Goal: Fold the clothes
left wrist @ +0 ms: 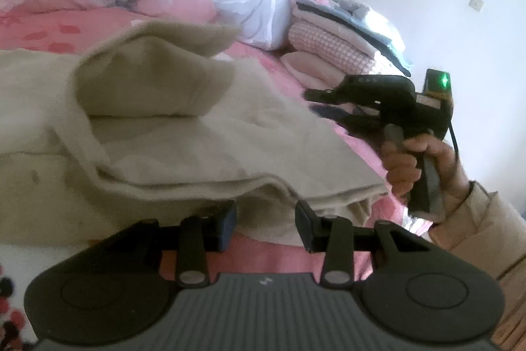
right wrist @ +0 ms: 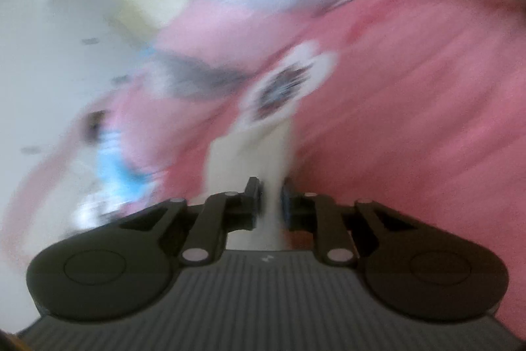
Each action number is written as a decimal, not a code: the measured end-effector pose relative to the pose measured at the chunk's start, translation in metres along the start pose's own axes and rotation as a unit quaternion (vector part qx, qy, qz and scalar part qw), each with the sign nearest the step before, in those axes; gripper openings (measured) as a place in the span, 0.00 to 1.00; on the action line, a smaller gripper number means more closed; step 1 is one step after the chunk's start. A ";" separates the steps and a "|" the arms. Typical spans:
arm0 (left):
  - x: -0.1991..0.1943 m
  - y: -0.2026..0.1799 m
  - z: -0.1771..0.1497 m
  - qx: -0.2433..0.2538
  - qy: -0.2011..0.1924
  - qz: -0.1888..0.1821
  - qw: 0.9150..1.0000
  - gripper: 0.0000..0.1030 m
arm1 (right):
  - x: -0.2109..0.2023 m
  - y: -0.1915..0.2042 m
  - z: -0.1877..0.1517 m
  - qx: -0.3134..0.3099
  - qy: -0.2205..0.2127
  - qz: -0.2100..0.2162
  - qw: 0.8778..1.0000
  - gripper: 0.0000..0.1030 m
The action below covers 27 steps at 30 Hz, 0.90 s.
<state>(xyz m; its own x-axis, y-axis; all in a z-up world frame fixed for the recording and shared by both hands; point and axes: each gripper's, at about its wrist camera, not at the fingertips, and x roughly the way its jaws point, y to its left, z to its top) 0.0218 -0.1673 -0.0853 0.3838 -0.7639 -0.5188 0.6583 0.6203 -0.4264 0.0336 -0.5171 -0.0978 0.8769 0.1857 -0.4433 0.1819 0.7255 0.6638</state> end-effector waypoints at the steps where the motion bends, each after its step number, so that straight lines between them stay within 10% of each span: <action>1: -0.006 0.000 -0.001 0.003 -0.006 0.001 1.000 0.40 | -0.006 0.002 0.001 0.004 -0.010 -0.017 1.000 0.28; 6: -0.043 0.006 0.003 0.007 -0.056 -0.004 0.998 0.40 | -0.034 0.023 0.001 0.042 -0.023 0.029 0.998 0.35; 16: -0.084 0.010 0.037 0.082 -0.128 0.042 0.988 0.44 | 0.020 0.079 -0.045 0.124 0.153 0.145 0.970 0.54; 27: -0.025 -0.018 0.048 0.280 -0.038 0.121 0.952 0.54 | 0.033 0.064 -0.061 0.217 0.182 0.164 0.945 0.54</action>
<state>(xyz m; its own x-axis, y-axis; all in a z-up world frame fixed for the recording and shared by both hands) 0.0315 -0.1679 -0.0294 0.6003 -0.6346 -0.4867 0.7780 0.6044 0.1714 0.0469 -0.4241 -0.1065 0.7216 0.6257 -0.2962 0.1611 0.2643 0.9509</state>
